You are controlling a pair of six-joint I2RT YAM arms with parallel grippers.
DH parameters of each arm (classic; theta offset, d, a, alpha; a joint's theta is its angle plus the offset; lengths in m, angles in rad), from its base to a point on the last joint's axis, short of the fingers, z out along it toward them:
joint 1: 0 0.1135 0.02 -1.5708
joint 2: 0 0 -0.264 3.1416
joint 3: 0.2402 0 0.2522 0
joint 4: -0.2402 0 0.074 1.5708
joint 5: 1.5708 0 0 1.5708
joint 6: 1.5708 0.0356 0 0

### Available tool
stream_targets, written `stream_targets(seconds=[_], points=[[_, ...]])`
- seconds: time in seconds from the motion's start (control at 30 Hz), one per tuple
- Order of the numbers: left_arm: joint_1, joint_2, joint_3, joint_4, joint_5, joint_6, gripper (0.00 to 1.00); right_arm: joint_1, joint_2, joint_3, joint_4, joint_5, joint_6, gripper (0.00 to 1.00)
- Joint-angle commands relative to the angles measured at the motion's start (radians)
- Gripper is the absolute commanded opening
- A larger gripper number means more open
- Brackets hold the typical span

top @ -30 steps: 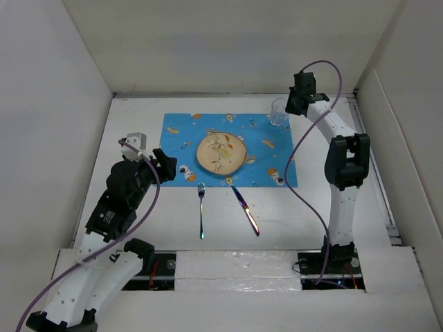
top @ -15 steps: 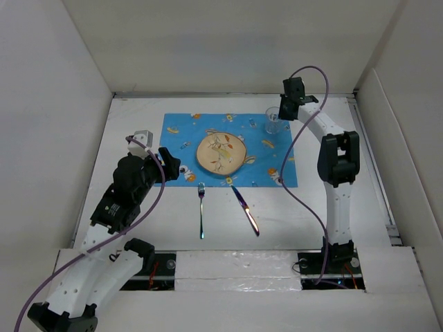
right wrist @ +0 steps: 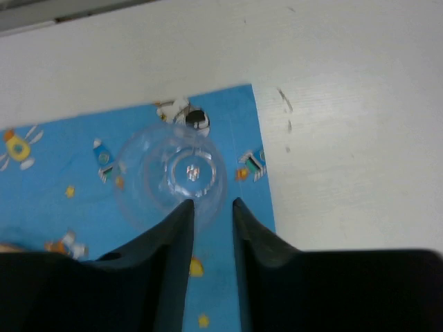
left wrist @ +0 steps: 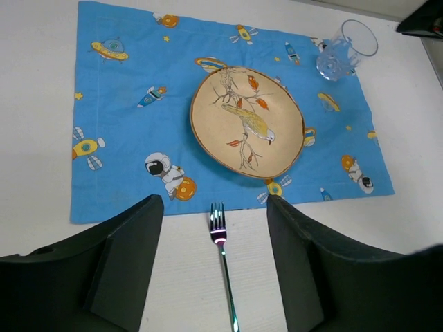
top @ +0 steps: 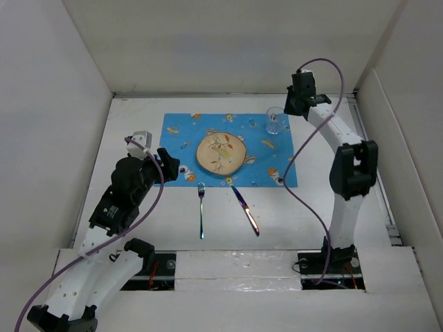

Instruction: Set the dinner table for one person

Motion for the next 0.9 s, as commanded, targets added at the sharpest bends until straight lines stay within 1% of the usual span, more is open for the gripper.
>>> stream_targets(seconds=[0.0,0.03,0.07,0.1,0.13,0.17,0.2,0.23,0.27,0.3,0.4,0.43,0.47,0.5,0.53,0.57,0.63,0.73,0.8,0.87], points=[[0.000,-0.031,0.016,0.038,0.033,0.009,0.56,0.063,-0.366,-0.231,0.150,-0.047,0.037,0.14],[0.000,-0.037,0.013,0.042,0.036,0.010,0.48,0.090,-0.433,-0.329,0.267,-0.065,0.045,0.00],[0.000,-0.042,0.013,0.042,0.039,0.013,0.40,0.126,-0.506,-0.527,0.326,-0.067,0.056,0.00],[0.000,-0.049,0.013,0.042,0.037,0.013,0.32,0.222,-0.577,-0.627,0.386,-0.053,0.071,0.00],[0.000,-0.052,0.013,0.041,0.034,0.013,0.17,0.276,-0.708,-0.719,0.503,-0.014,0.080,0.00],[0.000,-0.057,0.013,0.039,0.040,0.013,0.11,0.332,-0.763,-0.793,0.544,0.044,0.082,0.00],[0.000,-0.066,0.010,0.041,0.040,0.013,0.03,0.438,-0.813,-0.915,0.572,0.059,0.076,0.00],[0.000,-0.072,0.007,0.047,0.039,0.013,0.02,0.487,-0.898,-0.963,0.573,0.079,0.086,0.00],[0.000,-0.080,0.008,0.045,0.036,0.012,0.01,0.524,-0.930,-1.001,0.561,0.085,0.108,0.00],[0.000,-0.083,0.010,0.042,0.030,0.009,0.00,0.549,-0.955,-1.049,0.484,0.067,0.150,0.00],[0.000,-0.108,0.010,0.039,0.010,0.004,0.00,0.639,-1.007,-1.069,0.348,0.011,0.184,0.00],[0.000,-0.115,0.008,0.041,0.007,0.004,0.00,0.726,-1.010,-1.075,0.266,0.026,0.192,0.00],[0.000,-0.118,0.010,0.041,0.002,0.003,0.00,0.770,-1.009,-1.071,0.210,0.107,0.218,0.06],[0.000,-0.129,0.007,0.041,0.002,0.003,0.00,0.808,-0.992,-1.068,0.166,0.132,0.262,0.22],[0.000,-0.134,0.007,0.041,0.001,0.000,0.00,0.839,-0.980,-1.066,0.099,0.149,0.276,0.41],[0.000,-0.134,0.008,0.039,0.002,0.000,0.00,0.892,-0.966,-1.063,0.066,0.186,0.293,0.63],[0.000,-0.143,0.010,0.042,-0.001,-0.002,0.00,0.931,-0.908,-1.063,0.034,0.209,0.329,0.70],[0.000,-0.158,0.002,0.048,-0.007,-0.003,0.01,0.963,-0.796,-1.042,0.011,0.214,0.347,0.69],[0.000,-0.158,0.000,0.047,-0.009,-0.003,0.02,0.977,-0.741,-1.019,-0.017,0.255,0.370,0.68],[0.000,-0.151,0.004,0.041,-0.010,-0.005,0.03,0.977,-0.685,-1.020,-0.002,0.249,0.369,0.62]])
